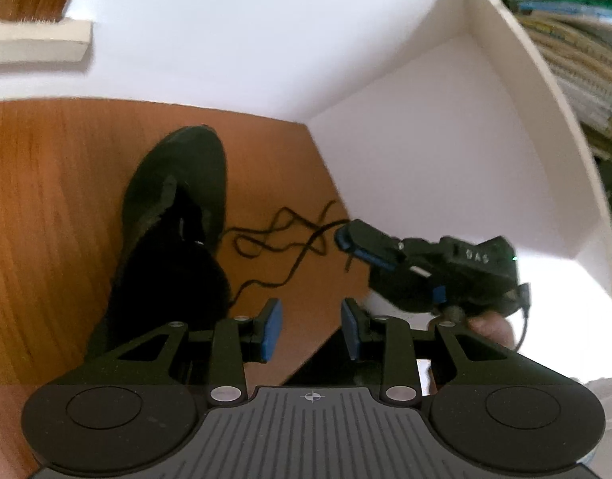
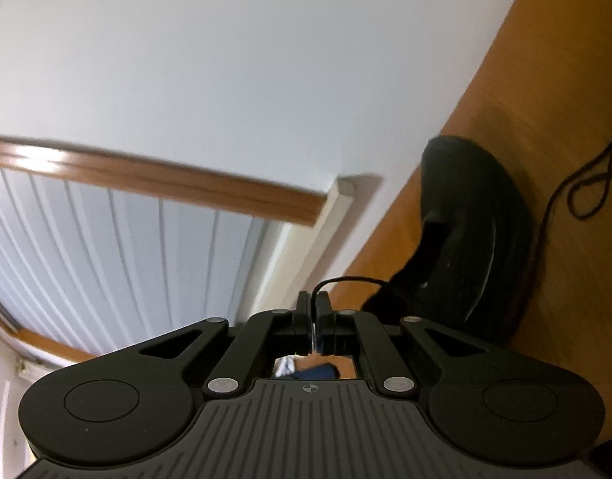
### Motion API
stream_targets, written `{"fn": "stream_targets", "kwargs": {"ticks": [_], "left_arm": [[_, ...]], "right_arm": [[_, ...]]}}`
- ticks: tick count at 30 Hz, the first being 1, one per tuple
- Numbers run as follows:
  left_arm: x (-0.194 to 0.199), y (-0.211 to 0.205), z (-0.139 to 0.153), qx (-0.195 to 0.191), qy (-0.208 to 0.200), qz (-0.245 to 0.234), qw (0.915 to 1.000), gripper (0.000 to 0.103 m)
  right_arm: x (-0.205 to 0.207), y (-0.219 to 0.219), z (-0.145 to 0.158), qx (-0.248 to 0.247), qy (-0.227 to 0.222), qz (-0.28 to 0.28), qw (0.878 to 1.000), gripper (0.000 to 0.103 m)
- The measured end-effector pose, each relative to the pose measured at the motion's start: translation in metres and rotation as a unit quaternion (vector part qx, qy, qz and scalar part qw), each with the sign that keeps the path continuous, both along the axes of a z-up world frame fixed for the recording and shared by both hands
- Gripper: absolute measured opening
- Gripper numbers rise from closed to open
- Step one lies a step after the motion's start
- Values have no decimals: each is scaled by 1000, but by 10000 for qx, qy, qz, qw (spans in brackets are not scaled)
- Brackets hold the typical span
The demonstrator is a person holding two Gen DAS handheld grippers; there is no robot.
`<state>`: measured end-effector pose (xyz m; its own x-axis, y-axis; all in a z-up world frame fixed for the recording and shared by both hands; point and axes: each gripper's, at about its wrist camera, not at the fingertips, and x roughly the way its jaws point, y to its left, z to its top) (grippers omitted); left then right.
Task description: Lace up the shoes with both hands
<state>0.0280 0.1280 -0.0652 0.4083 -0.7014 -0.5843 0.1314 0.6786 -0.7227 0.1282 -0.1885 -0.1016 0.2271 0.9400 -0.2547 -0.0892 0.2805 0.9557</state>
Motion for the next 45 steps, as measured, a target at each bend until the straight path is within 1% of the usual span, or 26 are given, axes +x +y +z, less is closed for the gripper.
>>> {"fn": "stream_targets", "kwargs": {"ticks": [1,4,6,8,11,12,13,15,20,21,22,25,26,28,30,33,34,36,39,43,45], "left_arm": [[2,-3,1,107,-30,-53,9999,35],[14,-13,4,409,-155,-311,9986,35],[25,-18,3,482,-208,-487,9974,35],[36,-22,-1,571,-223,-652,9960,36],[55,-29,-8,827,-260,-984,9914,36],[61,-30,-10,843,-249,-1102,9900,36],[66,-29,-12,846,-251,-1208,9888,36],[77,-27,-13,952,-278,-1471,9841,36],[100,-14,-7,1210,-550,-1955,9717,36],[103,-14,-7,1380,-635,-2054,9668,36],[106,-16,-7,1646,-748,-2170,9593,36],[114,-25,-14,2372,-1027,-2511,9328,36],[116,-28,-17,2522,-1098,-2594,9258,36],[118,-33,-26,2655,-1202,-2691,9180,36],[118,-41,-34,2798,-1327,-2827,9078,36],[117,-50,-46,2987,-1485,-2985,8942,36],[117,-53,-49,3022,-1536,-3009,8914,36],[116,-53,-52,3004,-1612,-2974,8918,36],[118,-46,-52,2905,-1621,-2908,8971,35],[117,-40,-53,2928,-1703,-2937,8939,35],[119,-37,-55,2838,-1663,-2909,8984,35]], "right_arm": [[0,1,-1,-66,-70,-8,10000,4],[-1,4,-1,-496,-490,-191,9974,4],[0,5,-6,-647,-623,-405,9951,4],[1,3,-15,-722,-592,-670,9934,4],[1,2,-28,-787,-530,-1120,9892,4],[1,3,-32,-812,-500,-1288,9871,4],[1,4,-38,-727,-443,-1425,9861,4],[0,6,-50,-470,-329,-1728,9833,4],[-7,26,-65,-595,-414,-2140,9741,4],[-10,30,-68,-595,-398,-2243,9719,4],[-12,33,-71,-619,-372,-2344,9694,4],[-19,40,-79,-798,-340,-2595,9618,4],[-21,42,-80,-856,-351,-2680,9590,4],[-25,47,-80,-1004,-391,-2819,9534,4],[-29,50,-79,-1083,-409,-2947,9486,4],[-33,54,-79,-1044,-393,-3113,9437,4],[-34,57,-79,-1038,-395,-3152,9425,4],[-34,61,-81,-1091,-403,-3175,9411,4],[-35,68,-84,-1182,-440,-3165,9402,4],[-35,82,-85,-1399,-546,-3121,9381,4],[-37,85,-87,-1474,-537,-3132,9366,4]]}}
